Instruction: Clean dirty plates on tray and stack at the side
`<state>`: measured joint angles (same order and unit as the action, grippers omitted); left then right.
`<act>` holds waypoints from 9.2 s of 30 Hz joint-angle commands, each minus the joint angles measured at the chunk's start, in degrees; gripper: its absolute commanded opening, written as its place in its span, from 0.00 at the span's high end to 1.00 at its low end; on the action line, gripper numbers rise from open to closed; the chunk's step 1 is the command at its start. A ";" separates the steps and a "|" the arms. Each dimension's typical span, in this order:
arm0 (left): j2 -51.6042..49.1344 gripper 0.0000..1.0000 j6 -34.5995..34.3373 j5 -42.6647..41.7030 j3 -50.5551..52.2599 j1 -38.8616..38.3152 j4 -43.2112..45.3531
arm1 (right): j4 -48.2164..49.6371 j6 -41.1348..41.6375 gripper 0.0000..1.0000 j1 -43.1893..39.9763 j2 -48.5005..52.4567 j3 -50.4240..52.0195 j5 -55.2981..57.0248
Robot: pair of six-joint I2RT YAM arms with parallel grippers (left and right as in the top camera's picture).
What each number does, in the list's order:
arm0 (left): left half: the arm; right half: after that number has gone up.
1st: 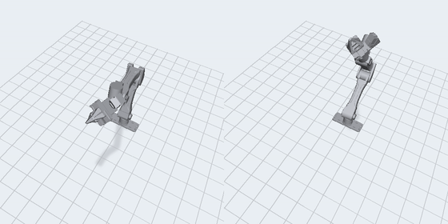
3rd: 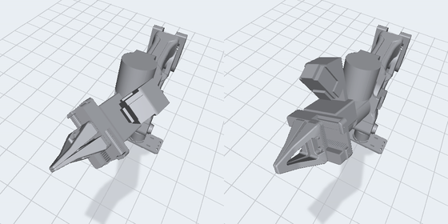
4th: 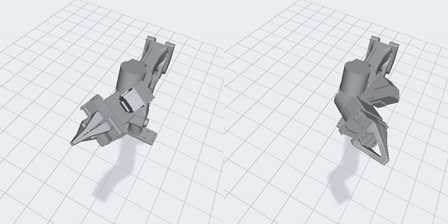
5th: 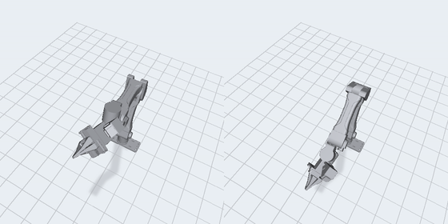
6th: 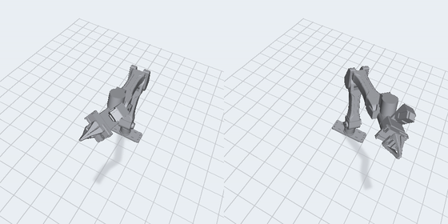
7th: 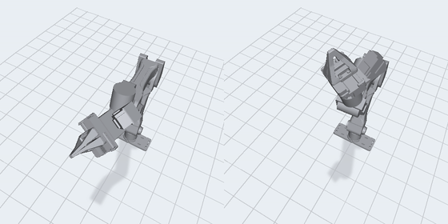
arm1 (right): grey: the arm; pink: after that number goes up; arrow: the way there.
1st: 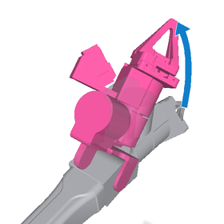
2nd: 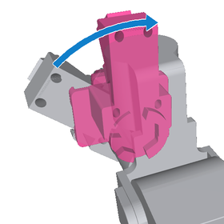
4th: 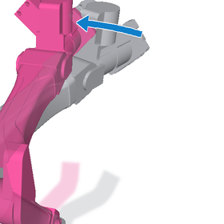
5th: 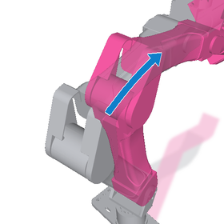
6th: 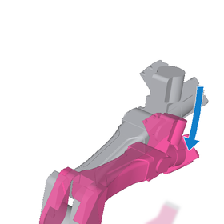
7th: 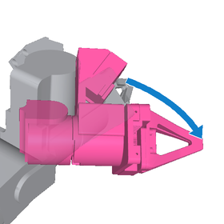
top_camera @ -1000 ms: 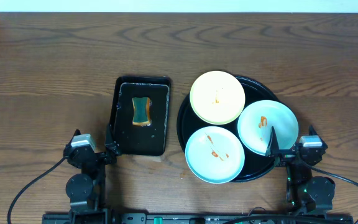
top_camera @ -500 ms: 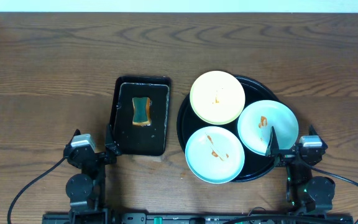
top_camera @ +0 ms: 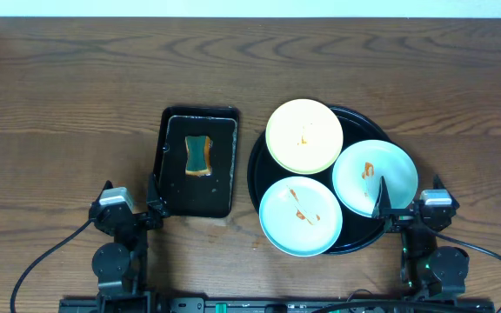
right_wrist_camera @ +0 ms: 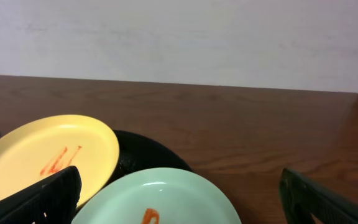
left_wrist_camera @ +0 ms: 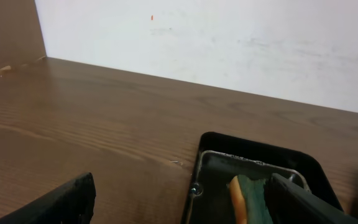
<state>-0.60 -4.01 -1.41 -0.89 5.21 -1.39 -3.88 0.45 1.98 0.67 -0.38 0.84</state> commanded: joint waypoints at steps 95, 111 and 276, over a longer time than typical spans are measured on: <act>-101.13 0.35 -0.98 -1.14 -59.67 -16.83 -24.98 | -33.29 4.63 0.01 -0.50 57.11 -46.75 0.66; -102.79 0.87 -1.05 -1.16 -59.56 -16.83 -24.65 | -33.24 4.63 0.01 -0.50 57.11 -46.75 0.66; -99.89 0.93 -24.87 -28.22 -75.45 -43.04 -17.25 | -40.68 4.26 0.99 -18.27 87.84 -45.57 -13.79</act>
<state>-96.38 -24.03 -25.63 -75.66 -33.36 -20.27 -44.16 4.56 -16.95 88.20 -46.09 -13.50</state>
